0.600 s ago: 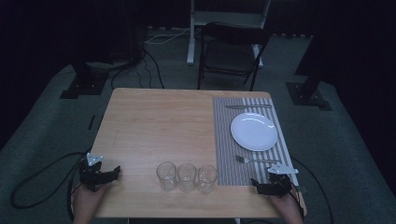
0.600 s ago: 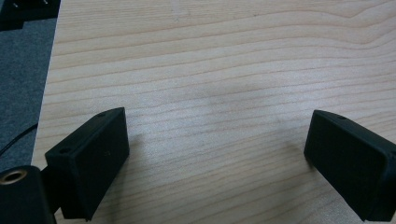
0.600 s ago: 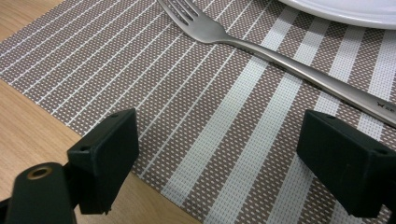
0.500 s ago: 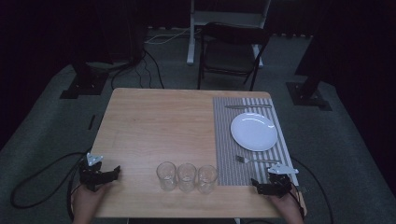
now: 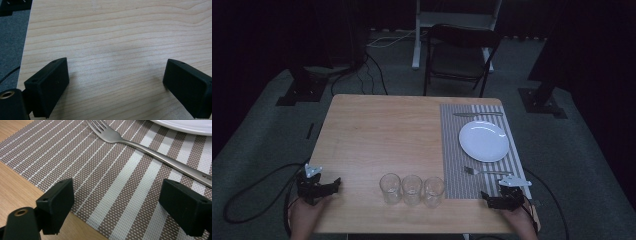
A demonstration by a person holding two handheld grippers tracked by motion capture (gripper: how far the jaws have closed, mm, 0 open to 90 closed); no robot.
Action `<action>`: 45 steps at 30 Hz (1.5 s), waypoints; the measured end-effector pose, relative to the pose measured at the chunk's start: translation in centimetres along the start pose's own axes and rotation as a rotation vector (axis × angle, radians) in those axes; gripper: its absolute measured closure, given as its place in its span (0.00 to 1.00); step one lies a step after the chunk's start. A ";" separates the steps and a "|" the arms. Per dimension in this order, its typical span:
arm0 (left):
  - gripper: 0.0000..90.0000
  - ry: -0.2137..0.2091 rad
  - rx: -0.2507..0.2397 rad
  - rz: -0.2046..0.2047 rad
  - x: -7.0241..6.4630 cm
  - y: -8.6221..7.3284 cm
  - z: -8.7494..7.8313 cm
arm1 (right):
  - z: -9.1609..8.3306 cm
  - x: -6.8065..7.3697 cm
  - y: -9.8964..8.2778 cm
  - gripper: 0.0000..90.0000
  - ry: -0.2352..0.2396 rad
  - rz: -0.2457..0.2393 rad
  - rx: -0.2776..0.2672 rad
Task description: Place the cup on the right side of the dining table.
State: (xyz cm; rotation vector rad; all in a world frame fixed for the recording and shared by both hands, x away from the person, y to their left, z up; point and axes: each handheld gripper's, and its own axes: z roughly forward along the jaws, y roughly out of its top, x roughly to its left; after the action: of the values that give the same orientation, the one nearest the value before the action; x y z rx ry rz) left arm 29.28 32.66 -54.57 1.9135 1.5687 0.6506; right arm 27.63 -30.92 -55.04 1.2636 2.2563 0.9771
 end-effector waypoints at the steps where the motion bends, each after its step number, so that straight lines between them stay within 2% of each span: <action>1: 0.08 0.000 0.000 0.000 0.0 0.0 0.0 | 0.0 0.0 0.0 0.14 0.000 0.000 0.000; 10: 0.08 0.000 0.000 0.000 0.0 0.0 0.0 | -0.2 -0.1 0.1 0.16 0.007 -0.010 0.020; 15: 0.08 0.000 0.001 0.000 0.0 0.0 0.0 | -0.6 -0.1 0.2 0.16 -0.019 -0.023 0.021; 19: 0.08 0.000 0.001 0.000 0.0 0.0 0.0 | -0.8 -0.2 0.2 0.16 0.028 -0.006 0.038; 21: 0.08 0.000 0.001 0.000 0.0 0.0 0.0 | -1.0 -0.1 0.2 0.16 0.025 -0.008 0.040; 23: 0.08 0.000 0.001 0.000 0.0 0.0 0.0 | -1.1 -0.1 0.3 0.16 0.051 0.005 0.031; 37: 0.08 0.000 0.001 0.000 0.0 0.0 0.0 | -2.8 0.3 1.7 0.17 0.068 -0.013 -0.014; 45: 0.08 0.000 0.001 0.000 0.0 0.0 0.0 | -3.7 0.4 2.7 0.17 0.092 -0.005 -0.051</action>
State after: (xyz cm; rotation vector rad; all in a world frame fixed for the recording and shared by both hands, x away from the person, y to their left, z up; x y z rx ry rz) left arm 29.28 32.66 -54.56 1.9145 1.5691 0.6500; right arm 26.73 -31.01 -50.54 1.2140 2.2873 1.1049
